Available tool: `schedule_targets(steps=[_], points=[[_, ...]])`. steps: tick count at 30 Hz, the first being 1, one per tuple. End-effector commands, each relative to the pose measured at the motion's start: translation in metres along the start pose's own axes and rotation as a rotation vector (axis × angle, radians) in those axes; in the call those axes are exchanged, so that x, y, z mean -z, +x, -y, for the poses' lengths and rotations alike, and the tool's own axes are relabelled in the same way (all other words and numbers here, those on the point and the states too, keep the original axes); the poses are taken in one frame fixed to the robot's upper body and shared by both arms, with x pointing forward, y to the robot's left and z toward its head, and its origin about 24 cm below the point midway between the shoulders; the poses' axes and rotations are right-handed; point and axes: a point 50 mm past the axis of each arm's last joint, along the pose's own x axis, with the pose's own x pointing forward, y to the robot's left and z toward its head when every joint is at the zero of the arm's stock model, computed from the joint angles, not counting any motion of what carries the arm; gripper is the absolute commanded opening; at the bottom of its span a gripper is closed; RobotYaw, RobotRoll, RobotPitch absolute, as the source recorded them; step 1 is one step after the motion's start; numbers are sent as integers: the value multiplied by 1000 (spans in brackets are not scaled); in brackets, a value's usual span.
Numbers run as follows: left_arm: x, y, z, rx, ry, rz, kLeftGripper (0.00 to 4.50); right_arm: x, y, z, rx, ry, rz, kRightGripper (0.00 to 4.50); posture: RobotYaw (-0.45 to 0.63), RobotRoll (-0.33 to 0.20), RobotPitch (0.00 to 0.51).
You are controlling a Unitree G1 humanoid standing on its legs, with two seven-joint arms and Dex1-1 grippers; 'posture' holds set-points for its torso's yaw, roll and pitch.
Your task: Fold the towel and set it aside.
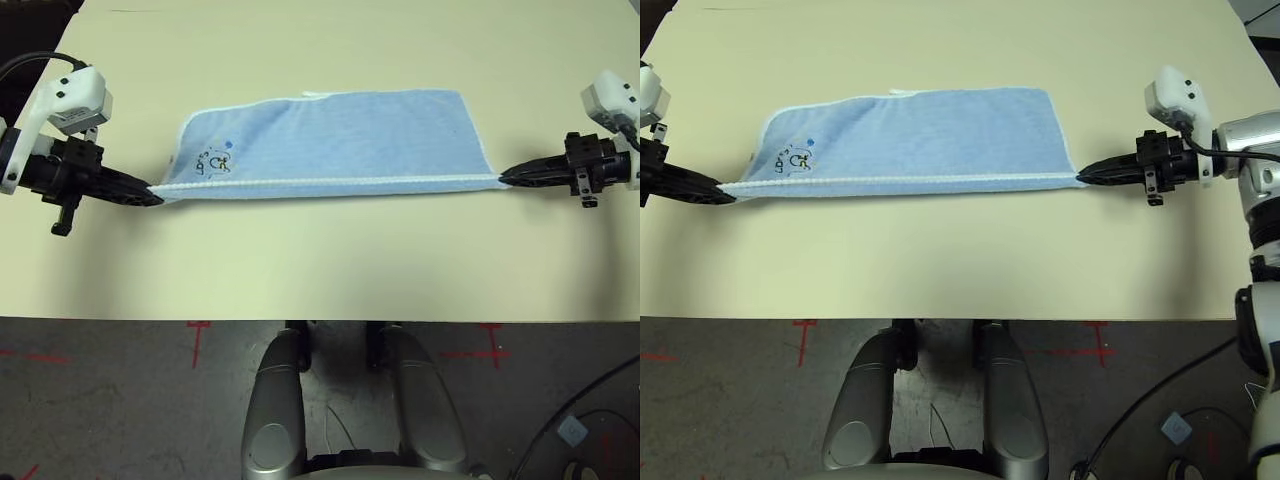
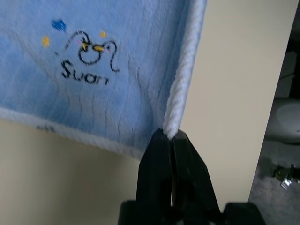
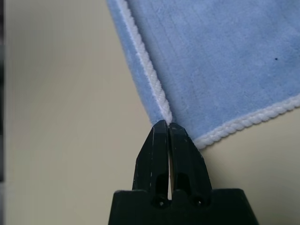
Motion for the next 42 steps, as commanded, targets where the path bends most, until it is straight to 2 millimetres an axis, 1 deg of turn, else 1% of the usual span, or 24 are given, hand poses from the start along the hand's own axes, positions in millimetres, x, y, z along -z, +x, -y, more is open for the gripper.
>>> schedule_targets(steps=[1, 7, 12, 15, 20, 25, 31, 35, 37, 39, 42], points=[[17, -4, 1, -14, -47, -57, 23, 8, -13, -14, -39, 95, -58, 0, -11, 0, 365], [27, 1, -2, -7, -42, -78, 23, 3, -16, -24, -87, 136, -79, 0, -20, 0, 362], [29, 0, -2, -7, -45, -81, 23, 8, -16, -20, -71, 113, -121, 0, -24, 0, 355], [28, -1, -5, -19, -47, -80, 23, 11, -15, -13, -46, 86, -141, 0, -16, 0, 355], [20, -2, -21, -85, -36, -41, 23, 12, -11, 4, 21, 71, -114, 0, -7, 0, 358], [8, -6, -37, -150, -18, -24, 23, 17, -9, 12, 62, 64, -122, 0, -3, 0, 361], [-2, -10, -47, -205, -9, -10, 23, 12, -8, 23, 161, 30, -77, 0, -5, 0, 360], [-15, -8, -58, -323, 28, 40, 23, 6, -9, 31, 264, 4, -40, 0, -6, 0, 360], [-19, -6, -61, -341, 34, 52, 23, 4, -9, 34, 314, -22, -44, 0, -9, 0, 361], [-20, -5, -62, -355, 33, 54, 23, 0, -8, 38, 379, -51, -26, 0, -12, 0, 361], [-21, -2, -66, -403, 39, 60, 23, -3, -5, 42, 424, -79, -37, 0, -12, 0, 361]])
